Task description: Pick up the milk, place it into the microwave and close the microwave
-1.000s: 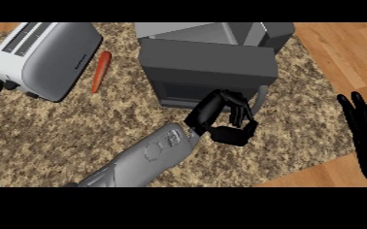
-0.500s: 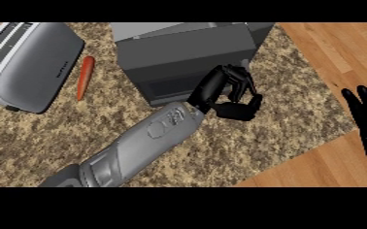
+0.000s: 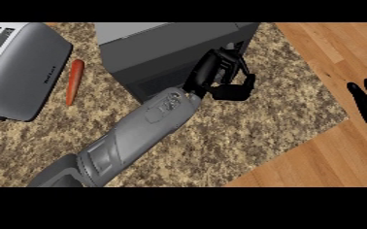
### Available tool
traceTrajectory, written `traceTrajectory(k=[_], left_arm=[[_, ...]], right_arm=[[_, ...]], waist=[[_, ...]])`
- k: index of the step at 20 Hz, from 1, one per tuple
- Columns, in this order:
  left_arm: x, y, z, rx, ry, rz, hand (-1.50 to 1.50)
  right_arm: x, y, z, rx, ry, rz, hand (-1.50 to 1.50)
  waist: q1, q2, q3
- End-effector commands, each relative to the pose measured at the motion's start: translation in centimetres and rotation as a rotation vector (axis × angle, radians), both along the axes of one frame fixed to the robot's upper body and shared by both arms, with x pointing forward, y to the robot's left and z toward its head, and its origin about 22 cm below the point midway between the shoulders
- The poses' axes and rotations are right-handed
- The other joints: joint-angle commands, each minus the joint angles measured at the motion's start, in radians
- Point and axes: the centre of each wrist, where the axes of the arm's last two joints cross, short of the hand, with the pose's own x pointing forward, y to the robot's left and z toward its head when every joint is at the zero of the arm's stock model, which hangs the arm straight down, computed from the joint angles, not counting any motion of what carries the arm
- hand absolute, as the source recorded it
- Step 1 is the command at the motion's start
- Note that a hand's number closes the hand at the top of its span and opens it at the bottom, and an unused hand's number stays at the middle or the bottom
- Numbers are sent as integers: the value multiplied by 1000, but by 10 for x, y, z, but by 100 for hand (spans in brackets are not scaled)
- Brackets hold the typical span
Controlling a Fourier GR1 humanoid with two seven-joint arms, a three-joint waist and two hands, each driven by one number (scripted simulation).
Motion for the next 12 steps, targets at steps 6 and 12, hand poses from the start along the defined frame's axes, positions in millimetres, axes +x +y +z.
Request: traceTrajectory(k=[6, 12], left_arm=[[7, -14, 22, -41, -28, 15, 150], [6, -14, 19, -73, -30, 44, 150]], right_arm=[[7, -5, 18, -34, -13, 18, -150], [9, -13, 29, -59, -19, 8, -150]], waist=[[-41, 12, 3], [-59, 9, 4]])
